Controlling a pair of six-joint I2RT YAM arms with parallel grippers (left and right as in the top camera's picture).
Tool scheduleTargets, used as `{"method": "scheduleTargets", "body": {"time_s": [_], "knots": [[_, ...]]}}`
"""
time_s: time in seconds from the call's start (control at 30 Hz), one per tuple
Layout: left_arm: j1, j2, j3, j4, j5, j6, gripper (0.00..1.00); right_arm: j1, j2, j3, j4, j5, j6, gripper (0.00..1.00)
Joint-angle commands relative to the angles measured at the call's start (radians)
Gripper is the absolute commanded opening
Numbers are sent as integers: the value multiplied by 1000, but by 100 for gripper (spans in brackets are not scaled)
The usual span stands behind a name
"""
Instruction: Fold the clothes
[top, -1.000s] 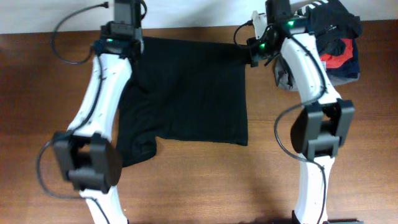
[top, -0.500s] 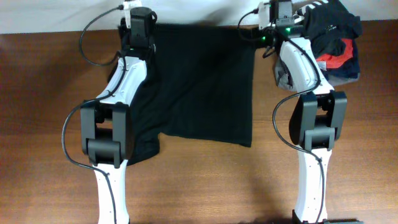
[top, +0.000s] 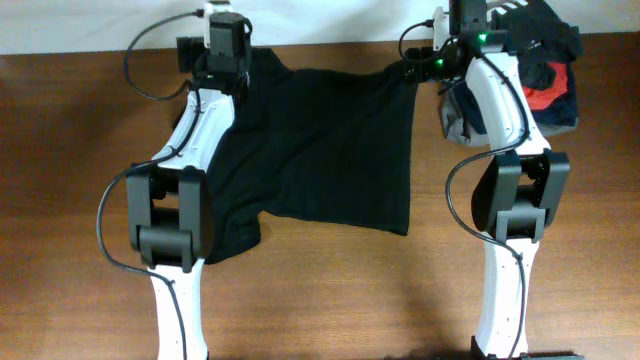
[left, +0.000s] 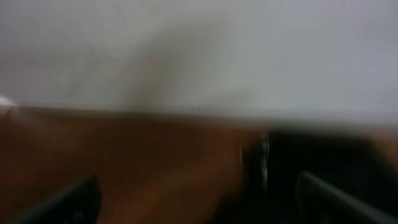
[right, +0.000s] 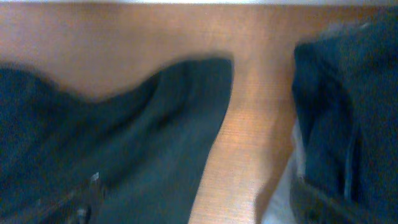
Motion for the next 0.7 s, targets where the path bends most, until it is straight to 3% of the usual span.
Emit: {"method": "scheduleTargets", "body": {"time_s": [0.0, 0.13, 0.3, 0.5, 0.67], "knots": [[-28, -174, 3, -259, 126, 35, 99, -3, -104, 121, -219, -152, -10, 99], [-39, -287, 3, -526, 280, -49, 99, -3, -124, 175, -459, -238, -94, 99], [-38, -406, 3, -784, 312, -207, 99, -3, -133, 175, -653, -237, -90, 98], [-39, -517, 3, -956, 401, -232, 99, -2, -160, 175, -778, -237, -96, 98], [-39, -604, 3, -1074, 402, -252, 99, -3, -298, 175, -778, -211, -57, 98]]}}
